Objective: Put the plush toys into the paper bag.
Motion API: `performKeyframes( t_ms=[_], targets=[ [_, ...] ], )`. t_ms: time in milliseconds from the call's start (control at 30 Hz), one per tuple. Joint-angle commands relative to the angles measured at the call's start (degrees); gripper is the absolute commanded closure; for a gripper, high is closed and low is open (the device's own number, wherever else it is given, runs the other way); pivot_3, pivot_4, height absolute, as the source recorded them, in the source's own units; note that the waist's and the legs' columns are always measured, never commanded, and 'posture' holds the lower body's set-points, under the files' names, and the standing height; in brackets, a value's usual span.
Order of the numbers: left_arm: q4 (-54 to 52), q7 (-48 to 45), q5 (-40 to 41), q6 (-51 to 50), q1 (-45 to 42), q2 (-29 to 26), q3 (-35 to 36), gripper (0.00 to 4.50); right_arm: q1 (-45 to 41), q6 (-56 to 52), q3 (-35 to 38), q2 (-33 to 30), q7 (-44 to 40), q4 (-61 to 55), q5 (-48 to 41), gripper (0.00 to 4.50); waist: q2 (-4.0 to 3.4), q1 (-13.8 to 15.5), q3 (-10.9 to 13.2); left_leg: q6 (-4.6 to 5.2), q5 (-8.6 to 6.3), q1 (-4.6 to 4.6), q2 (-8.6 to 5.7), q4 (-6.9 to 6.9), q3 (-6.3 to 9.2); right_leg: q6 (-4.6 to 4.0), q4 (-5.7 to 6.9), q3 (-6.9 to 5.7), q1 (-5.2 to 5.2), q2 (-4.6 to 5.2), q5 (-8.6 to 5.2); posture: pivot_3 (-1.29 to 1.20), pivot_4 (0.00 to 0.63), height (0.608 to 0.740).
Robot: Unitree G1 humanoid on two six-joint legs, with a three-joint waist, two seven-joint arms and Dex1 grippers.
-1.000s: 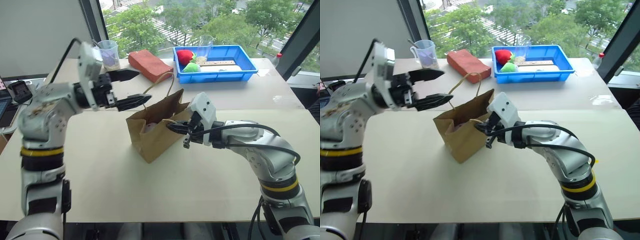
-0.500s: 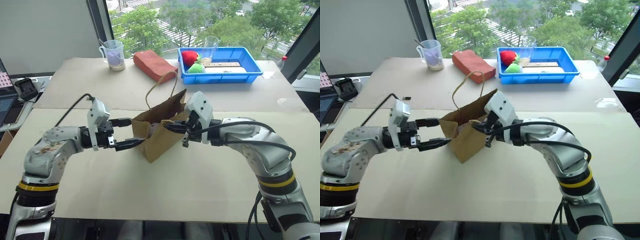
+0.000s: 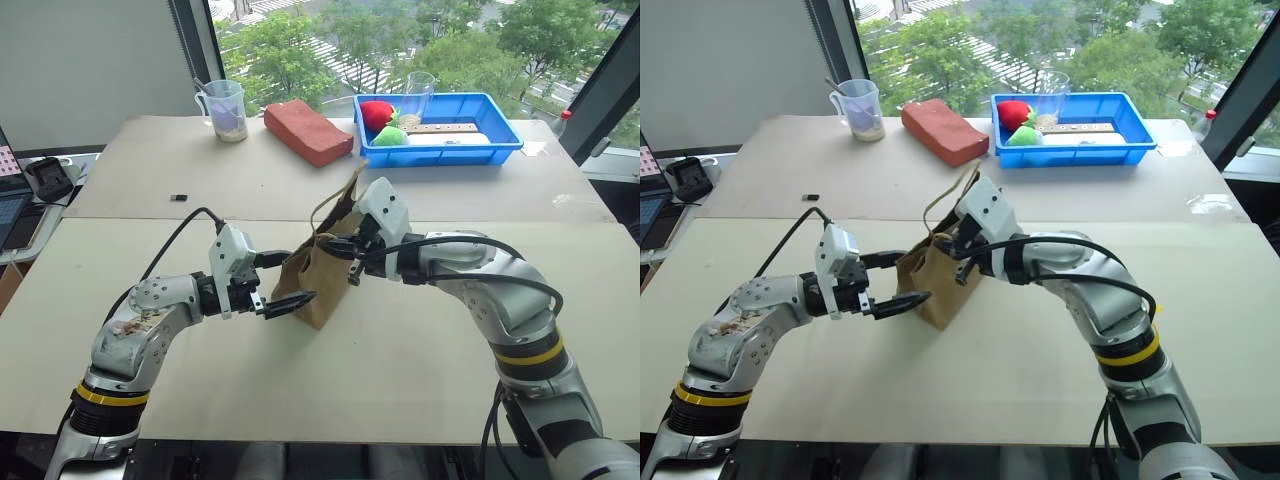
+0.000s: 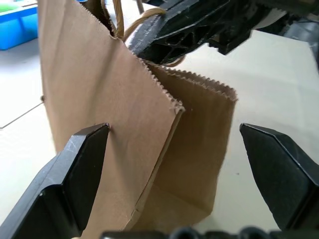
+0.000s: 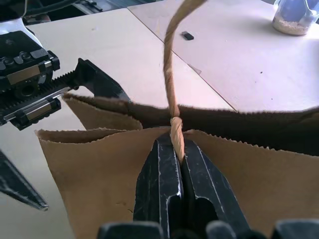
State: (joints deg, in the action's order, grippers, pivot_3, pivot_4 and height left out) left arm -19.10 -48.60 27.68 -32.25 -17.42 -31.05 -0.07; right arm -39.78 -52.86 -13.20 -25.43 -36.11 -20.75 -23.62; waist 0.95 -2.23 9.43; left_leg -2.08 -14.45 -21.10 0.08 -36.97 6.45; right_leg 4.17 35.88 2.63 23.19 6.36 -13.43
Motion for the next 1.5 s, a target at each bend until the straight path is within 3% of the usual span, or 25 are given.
performKeyframes(
  t_ms=[33, 267, 567, 600, 633, 867, 1067, 1200, 1367, 1500],
  targets=[
    [-2.29, 6.07, -3.91, 2.25, 0.69, 2.77, -2.27, 0.03, -1.89, 1.32, -0.02, 0.93, -0.04, -1.8, 0.04, 4.5, 0.0, -0.01, 0.0, 0.0, 0.0, 0.0, 0.0, 0.0, 0.0, 0.0, 0.0, 0.0, 0.0, 0.0, 0.0, 0.0, 0.15, 0.74],
    [-1.37, 15.07, -10.55, 6.0, 1.93, 9.45, -5.7, 0.03, -2.09, 0.81, 0.23, 0.84, -0.37, -2.43, -0.07, 4.5, 0.0, -0.02, 0.0, 0.0, 0.0, 0.0, 0.0, 0.01, 0.0, -0.01, 0.0, 0.0, 0.02, 0.0, 0.0, 0.0, 0.15, 0.74],
    [1.63, 14.11, -11.2, 8.13, 0.28, 8.52, -4.69, 4.23, -1.89, 0.94, 0.79, -0.44, -0.94, -3.04, -0.34, 4.5, 0.0, -0.04, 0.0, 0.0, 0.0, 0.0, -0.01, 0.01, 0.0, 0.0, -0.01, 0.0, 0.02, 0.0, 0.0, 0.0, 0.15, 0.74],
    [1.93, 13.81, -11.13, 8.34, 0.21, 8.36, -4.67, 4.47, -1.87, 1.06, 0.88, -0.62, -1.11, -3.22, -0.42, 4.5, 0.0, -0.04, 0.0, 0.0, 0.0, 0.0, 0.0, 0.01, 0.0, 0.0, 0.0, 0.0, 0.02, 0.0, 0.0, 0.0, 0.15, 0.74],
    [2.37, 13.48, -11.0, 8.52, 0.05, 8.25, -4.63, 4.47, -1.89, 1.28, 0.88, -0.8, -1.34, -3.37, -0.42, 4.5, 0.0, -0.03, 0.0, 0.0, 0.0, 0.0, 0.0, 0.01, 0.0, 0.0, 0.0, 0.0, 0.02, 0.0, 0.0, 0.0, 0.15, 0.74],
    [6.42, 8.58, -9.28, 8.0, -4.11, 6.52, -4.55, 4.5, -2.86, 0.95, 4.92, -7.64, -7.95, -6.67, -4.18, 2.16, 0.0, 0.36, 0.0, 0.0, 0.0, -0.01, -0.01, 0.0, 0.0, 0.0, -0.04, 0.0, -0.01, 0.0, 0.0, 0.0, 0.15, 0.74],
    [14.26, -4.58, -6.18, 10.18, -10.44, 2.19, -4.98, 4.5, -6.48, -3.16, 17.58, -13.67, -13.82, -5.79, -15.88, 0.13, -0.01, 0.19, 0.01, 0.0, 0.0, -0.02, -0.01, 0.01, 0.0, 0.0, -0.06, -0.01, 0.0, -0.01, 0.0, 0.0, 0.15, 0.74],
    [18.86, -20.36, -1.07, 11.56, -15.01, -1.47, -5.08, 4.5, -9.23, -8.43, 23.1, -23.48, -20.7, -3.21, -23.4, 0.06, -0.01, 0.37, 0.01, 0.02, -0.01, -0.06, -0.01, 0.04, 0.0, 0.0, -0.12, -0.03, -0.01, -0.01, 0.0, 0.0, 0.15, 0.74],
    [28.32, -34.72, -1.78, 17.55, -20.04, -2.4, -7.55, 4.5, -9.09, -9.87, 23.11, -34.63, -29.5, 1.32, -26.36, 0.06, -0.02, 0.54, 0.01, 0.08, -0.05, -0.06, 0.0, 0.04, -0.07, 0.01, -0.23, -0.04, -0.04, 0.0, -0.02, 0.0, 0.15, 0.74],
    [39.64, -39.84, -5.76, 26.05, -24.13, -0.39, -9.18, 4.5, -5.77, -6.83, 22.0, -37.2, -31.16, 1.62, -24.58, 0.06, -0.02, 0.52, 0.01, 0.08, -0.05, -0.05, 0.0, 0.01, -0.11, 0.02, -0.21, -0.02, -0.05, 0.0, -0.02, 0.0, 0.15, 0.74]
  ],
)
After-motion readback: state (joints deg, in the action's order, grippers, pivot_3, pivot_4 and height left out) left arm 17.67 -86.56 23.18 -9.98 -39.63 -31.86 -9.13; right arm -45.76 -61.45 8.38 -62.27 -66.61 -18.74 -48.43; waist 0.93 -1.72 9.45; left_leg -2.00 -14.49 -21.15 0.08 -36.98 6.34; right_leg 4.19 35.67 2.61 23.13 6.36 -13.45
